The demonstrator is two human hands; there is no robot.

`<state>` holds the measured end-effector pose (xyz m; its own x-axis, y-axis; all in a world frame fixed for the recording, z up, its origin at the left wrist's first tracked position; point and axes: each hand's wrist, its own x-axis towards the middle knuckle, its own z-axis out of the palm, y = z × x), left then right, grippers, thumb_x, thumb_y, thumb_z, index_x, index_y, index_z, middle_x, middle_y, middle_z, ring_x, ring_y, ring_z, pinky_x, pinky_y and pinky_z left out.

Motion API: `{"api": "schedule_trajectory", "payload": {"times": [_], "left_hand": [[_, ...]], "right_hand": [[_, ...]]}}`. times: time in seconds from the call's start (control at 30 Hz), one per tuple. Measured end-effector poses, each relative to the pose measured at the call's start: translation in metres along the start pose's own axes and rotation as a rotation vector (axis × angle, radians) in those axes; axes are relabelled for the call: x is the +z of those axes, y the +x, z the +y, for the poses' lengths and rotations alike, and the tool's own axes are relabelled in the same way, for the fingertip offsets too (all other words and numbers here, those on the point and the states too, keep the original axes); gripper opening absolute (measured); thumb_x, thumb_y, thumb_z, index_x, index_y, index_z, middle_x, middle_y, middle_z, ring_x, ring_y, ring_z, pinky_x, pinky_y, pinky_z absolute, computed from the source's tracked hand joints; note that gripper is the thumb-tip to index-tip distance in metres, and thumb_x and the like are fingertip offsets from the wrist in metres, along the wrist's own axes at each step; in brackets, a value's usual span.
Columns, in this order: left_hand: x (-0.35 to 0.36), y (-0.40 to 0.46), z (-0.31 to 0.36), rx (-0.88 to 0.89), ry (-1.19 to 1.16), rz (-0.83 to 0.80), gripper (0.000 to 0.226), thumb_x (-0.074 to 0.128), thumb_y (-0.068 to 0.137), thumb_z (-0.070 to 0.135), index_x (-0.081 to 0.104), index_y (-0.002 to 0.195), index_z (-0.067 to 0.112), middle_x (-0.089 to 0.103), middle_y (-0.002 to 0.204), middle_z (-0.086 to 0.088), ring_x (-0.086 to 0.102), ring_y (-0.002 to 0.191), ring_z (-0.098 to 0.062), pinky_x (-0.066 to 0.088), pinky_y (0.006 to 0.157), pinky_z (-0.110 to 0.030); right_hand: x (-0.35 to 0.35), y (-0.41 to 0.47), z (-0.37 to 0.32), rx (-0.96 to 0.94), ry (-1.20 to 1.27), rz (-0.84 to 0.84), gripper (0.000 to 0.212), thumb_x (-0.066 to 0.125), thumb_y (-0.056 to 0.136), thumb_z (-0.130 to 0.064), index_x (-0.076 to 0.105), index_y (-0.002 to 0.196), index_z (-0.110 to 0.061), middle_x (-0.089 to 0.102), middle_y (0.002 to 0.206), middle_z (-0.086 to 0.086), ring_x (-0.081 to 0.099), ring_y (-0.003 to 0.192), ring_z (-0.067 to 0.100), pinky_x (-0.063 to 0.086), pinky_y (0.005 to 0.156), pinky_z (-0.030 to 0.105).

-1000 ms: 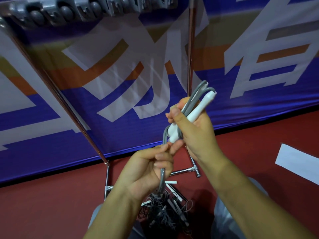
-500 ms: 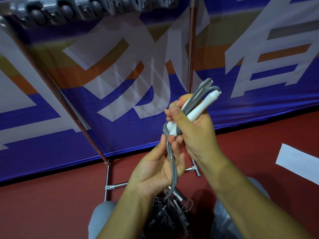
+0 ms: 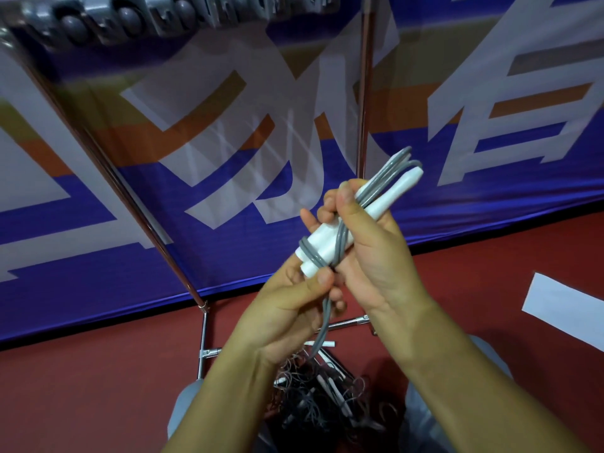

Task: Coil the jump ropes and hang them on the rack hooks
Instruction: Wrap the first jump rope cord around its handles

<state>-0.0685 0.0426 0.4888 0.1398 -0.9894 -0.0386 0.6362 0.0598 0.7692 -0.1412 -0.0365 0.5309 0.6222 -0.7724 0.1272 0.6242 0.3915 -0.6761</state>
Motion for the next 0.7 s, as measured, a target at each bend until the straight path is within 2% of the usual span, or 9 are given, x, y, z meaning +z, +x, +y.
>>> {"api": "schedule_trajectory", "payload": {"times": [0.07,0.17,0.27,0.37,0.47,0.53,0.63,0.7], "left_hand": [[0.001,-0.001,0.004,0.104,0.099,0.060,0.049,0.087,0.061,0.009,0.064,0.105,0.007,0.065,0.073,-0.005,0.060,0.060,-0.011,0.052,0.061,-0.023],[0.002,-0.005,0.004,0.249,0.335,0.183,0.035,0.067,0.073,-0.001,0.057,0.106,0.003,0.068,0.082,-0.003,0.063,0.067,-0.012,0.052,0.062,-0.020],[0.003,-0.009,0.008,0.316,0.445,0.219,0.041,0.069,0.074,-0.002,0.057,0.112,0.008,0.071,0.089,-0.001,0.064,0.070,-0.010,0.053,0.062,-0.021],[0.001,-0.009,0.018,0.380,0.510,0.228,0.049,0.068,0.074,0.000,0.054,0.119,0.013,0.072,0.097,0.004,0.064,0.074,-0.008,0.053,0.061,-0.021],[-0.003,-0.011,0.023,0.389,0.540,0.234,0.042,0.064,0.074,0.001,0.059,0.113,0.013,0.072,0.088,0.001,0.062,0.068,-0.009,0.051,0.058,-0.020],[-0.007,-0.012,0.024,0.379,0.531,0.222,0.036,0.070,0.074,0.005,0.064,0.108,0.014,0.070,0.078,-0.002,0.060,0.061,-0.011,0.050,0.056,-0.020],[-0.010,-0.010,0.022,0.343,0.471,0.194,0.028,0.071,0.071,0.018,0.073,0.098,0.020,0.065,0.068,-0.002,0.056,0.055,-0.013,0.047,0.054,-0.019],[-0.012,-0.009,0.020,0.301,0.434,0.191,0.026,0.071,0.071,0.017,0.074,0.097,0.019,0.063,0.064,-0.005,0.054,0.052,-0.014,0.045,0.053,-0.020]], "right_hand": [[-0.002,-0.001,-0.003,-0.001,-0.003,-0.006,0.008,0.056,0.083,-0.023,0.051,0.082,-0.017,0.058,0.067,-0.005,0.062,0.065,0.005,0.053,0.086,0.037],[-0.001,-0.002,-0.004,0.020,-0.008,-0.019,0.011,0.057,0.080,-0.024,0.053,0.086,-0.016,0.067,0.077,-0.002,0.068,0.079,0.010,0.057,0.079,0.028],[-0.003,-0.002,-0.004,0.090,-0.012,-0.040,0.015,0.056,0.081,-0.025,0.053,0.092,-0.015,0.072,0.096,0.003,0.068,0.099,0.015,0.056,0.080,0.030],[-0.009,0.002,-0.004,0.192,-0.020,0.034,0.027,0.059,0.078,-0.029,0.059,0.098,-0.012,0.071,0.102,0.004,0.067,0.097,0.014,0.054,0.083,0.031],[-0.015,0.003,-0.004,0.246,-0.078,0.083,0.031,0.064,0.070,-0.032,0.062,0.095,-0.013,0.063,0.094,0.005,0.060,0.093,0.019,0.047,0.090,0.034],[-0.017,0.004,-0.003,0.253,-0.085,0.087,0.036,0.066,0.068,-0.030,0.062,0.098,-0.012,0.057,0.095,0.009,0.056,0.096,0.021,0.043,0.096,0.035],[-0.018,0.006,-0.001,0.162,-0.090,0.156,0.042,0.069,0.066,-0.024,0.057,0.104,-0.011,0.056,0.087,0.004,0.056,0.089,0.018,0.044,0.092,0.034],[-0.019,0.007,0.001,0.061,-0.123,0.205,0.047,0.071,0.063,-0.023,0.051,0.104,-0.013,0.055,0.084,0.000,0.057,0.083,0.013,0.047,0.087,0.031]]}}
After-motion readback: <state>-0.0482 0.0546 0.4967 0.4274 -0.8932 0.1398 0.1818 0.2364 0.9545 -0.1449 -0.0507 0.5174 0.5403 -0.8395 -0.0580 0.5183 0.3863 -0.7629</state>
